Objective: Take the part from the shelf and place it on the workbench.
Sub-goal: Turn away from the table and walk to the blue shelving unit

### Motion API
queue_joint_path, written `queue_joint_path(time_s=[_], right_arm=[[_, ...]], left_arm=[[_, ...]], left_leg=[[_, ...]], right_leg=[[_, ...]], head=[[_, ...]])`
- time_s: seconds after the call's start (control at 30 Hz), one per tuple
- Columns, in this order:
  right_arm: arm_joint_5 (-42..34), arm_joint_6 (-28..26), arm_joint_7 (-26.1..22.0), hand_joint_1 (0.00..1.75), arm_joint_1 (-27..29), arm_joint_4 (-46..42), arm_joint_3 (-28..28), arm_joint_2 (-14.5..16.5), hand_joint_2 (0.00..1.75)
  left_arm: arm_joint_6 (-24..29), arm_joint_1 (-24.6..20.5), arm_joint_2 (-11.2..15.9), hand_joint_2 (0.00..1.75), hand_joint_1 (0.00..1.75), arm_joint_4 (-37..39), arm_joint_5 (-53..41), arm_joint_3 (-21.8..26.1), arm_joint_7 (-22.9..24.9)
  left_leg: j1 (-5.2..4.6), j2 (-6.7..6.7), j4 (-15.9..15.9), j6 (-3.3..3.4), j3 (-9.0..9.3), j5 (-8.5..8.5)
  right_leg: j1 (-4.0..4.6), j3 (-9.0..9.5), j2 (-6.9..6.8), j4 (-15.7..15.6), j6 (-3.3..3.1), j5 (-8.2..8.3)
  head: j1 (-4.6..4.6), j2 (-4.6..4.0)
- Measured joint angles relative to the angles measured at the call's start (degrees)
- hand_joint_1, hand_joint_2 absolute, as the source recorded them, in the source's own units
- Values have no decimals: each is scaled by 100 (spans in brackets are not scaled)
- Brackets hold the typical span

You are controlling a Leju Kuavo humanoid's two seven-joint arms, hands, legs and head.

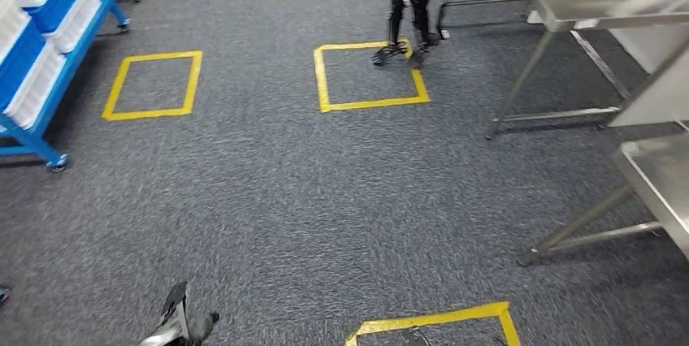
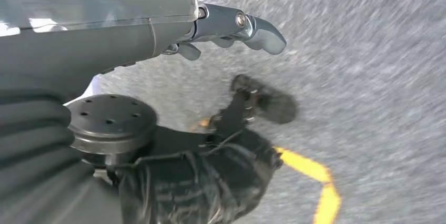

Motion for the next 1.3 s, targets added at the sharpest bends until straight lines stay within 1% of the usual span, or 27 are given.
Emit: queue_joint_path(time_s=[0.03, 0.07, 0.1, 0.13, 0.17, 0.23, 0.3, 0.37, 0.43, 0.5, 0.57, 0.6, 0.63, 0.67, 0.73, 0.8, 0.87, 0.9, 0.97, 1.0, 1.03, 1.07, 1.1, 1.13, 1.17, 1.23, 1.3], right_arm=[[39, 29, 70, 0, 14, 3, 16, -15, 0], [79, 45, 107, 0, 28, 5, 36, -34, 0], [116, 50, 107, 0, 40, 7, 61, -53, 0], [147, 44, 74, 0, 46, 7, 86, -74, 0], [178, 25, 17, 0, 44, 7, 109, -95, 0], [241, -14, -105, 0, 32, 8, 144, -120, 0], [313, -18, -165, 0, 12, 9, 185, -124, 0], [371, 5, -174, 0, -18, 5, 228, -123, 0], [428, 26, -174, 0, -46, -1, 273, -116, 0], [481, 50, -170, 0, -56, -3, 309, -108, 0], [510, 78, -157, 0, -52, -3, 339, -106, 0], [515, 85, -145, 0, -54, -2, 358, -106, 0], [520, 89, -135, 0, -59, -2, 380, -106, 0], [523, 91, -127, 0, -65, -3, 398, -105, 0], [527, 93, -122, 0, -72, -4, 415, -102, 0], [528, 109, -117, 0, -75, -3, 417, -100, 0], [528, 136, -97, 0, -84, -4, 436, -95, 0], [530, 149, -81, 0, -92, -5, 456, -91, 0], [540, 175, -46, 0, -104, -7, 498, -87, 0], [546, 185, -29, 0, -102, -5, 509, -87, 0], [550, 193, -15, 0, -92, -4, 517, -87, 0], [552, 196, -1, 0, -81, -3, 531, -87, 0], [552, 197, 7, 0, -72, -2, 551, -87, 0], [552, 197, 11, 0, -69, -2, 573, -87, 0], [553, 197, 14, 0, -75, -2, 594, -87, 0], [556, 203, 20, 0, -88, -2, 617, -81, 0], [561, 211, 29, 0, -104, -2, 654, -67, 0]], left_arm=[[22, -48, -39, 0, 0, 0, 16, 15, -55], [27, -83, -84, 0, 0, -1, 27, 34, -112], [32, -114, -128, 0, 0, -3, 26, 53, -157], [49, -144, -178, 0, 0, -6, 20, 69, -187], [85, -180, -232, 0, 0, -9, 11, 77, -200], [201, -261, -338, 0, 0, -14, -3, 83, -196], [329, -335, -422, 0, 0, -15, -6, 90, -172], [423, -366, -476, 0, 0, -17, -21, 93, -127], [468, -389, -529, 0, 0, -22, -62, 95, -72], [486, -457, -588, 0, 0, -25, -104, 95, -29], [494, -511, -638, 0, 0, -25, -132, 95, -6], [494, -518, -657, 0, 0, -25, -139, 95, -2], [494, -520, -670, 0, 0, -25, -144, 95, 2], [495, -523, -677, 0, 0, -25, -144, 95, 4], [496, -553, -687, 0, 0, -24, -148, 95, 9], [498, -597, -701, 0, 0, -22, -155, 95, 42], [504, -609, -712, 0, 0, -14, -164, 95, 107], [508, -605, -717, 0, 0, -8, -170, 95, 145], [512, -622, -728, 0, 0, 2, -197, 95, 210], [512, -641, -736, 0, 0, 4, -222, 95, 245], [512, -661, -742, 0, 0, 7, -259, 95, 283], [512, -672, -748, 0, 0, 8, -307, 95, 329], [512, -673, -754, 0, 0, 8, -356, 95, 376], [512, -671, -758, 0, 0, 8, -403, 95, 415], [512, -672, -759, 0, 0, 8, -438, 95, 447], [512, -687, -759, 0, 0, 9, -481, 95, 488], [512, -708, -756, 0, 0, 10, -516, 95, 528]], left_leg=[[-1, -68, 5, 15, 0, -3], [-1, -144, 12, 20, 1, -10], [-1, -226, 24, 21, 2, -17], [2, -309, 44, 16, 3, -28], [9, -398, 76, 0, 3, -46], [14, -549, 164, -54, -23, -97], [17, -663, 205, -119, -64, -119], [29, -706, 193, -173, -96, -108], [18, -458, 361, -226, -187, -199], [10, -114, 952, -280, -477, -480], [22, 5, 1620, -309, -828, -709], [24, 22, 1725, -307, -893, -690], [23, 36, 1630, -293, -855, -576], [14, 76, 1303, -262, -692, -378], [-58, 314, 533, -175, -292, -86], [-134, 454, 183, -104, -118, -29], [-136, 330, 134, -60, -109, -11], [-121, 263, 89, -39, -86, 6], [-74, 139, 0, 11, -32, 44], [-66, 74, -16, 27, -21, 50], [-60, 3, -18, 44, -19, 47], [-61, -81, -12, 54, -19, 42], [-59, -169, -2, 57, -17, 35], [-54, -261, 15, 53, -17, 25], [-45, -354, 46, 38, -16, 9], [-28, -525, 148, -20, -41, -50], [-22, -664, 232, -90, -100, -87]], right_leg=[[4, -226, 16, 399, 0, -137], [7, -403, 17, 671, 4, -174], [7, -489, 20, 738, 9, -92], [1, -471, 31, 586, 12, 92], [-14, -352, 84, 230, 16, 352], [-48, -97, 312, -443, 16, 665], [-44, 2, 422, -668, -11, 695], [-36, 31, 308, -693, -83, 717], [-51, 65, 196, -732, -162, 737], [-39, 93, 52, -748, -213, 727], [-15, 113, -122, -748, -238, 700], [-7, 126, -199, -747, -241, 684], [0, 145, -272, -747, -242, 665], [8, 174, -340, -748, -238, 643], [29, 237, -472, -761, -215, 598], [50, 280, -594, -790, -169, 571], [65, 323, -697, -830, -114, 554], [62, 335, -654, -820, -85, 525], [50, 214, -361, -546, -41, 345], [37, 47, -177, -221, -33, 195], [35, -166, -66, 172, -26, 43], [34, -377, -17, 534, -18, -60], [32, -521, 0, 736, -6, -59], [24, -568, 11, 725, 6, 56], [6, -507, 40, 492, 20, 269], [-54, -241, 272, -230, 49, 659], [-89, -82, 491, -600, 36, 762]], head=[[10, 0], [10, 0], [10, 0], [11, 0], [11, 0], [14, 0], [21, 0], [24, 0], [-11, 0], [-56, 0], [-67, 0], [-68, 0], [-67, 0], [-68, 0], [-65, 0], [-61, 0], [-58, 0], [-52, 0], [-35, 0], [-22, 0], [-15, 0], [-7, 0], [-6, 0], [-7, 0], [-6, 0], [1, 0], [10, 0]])
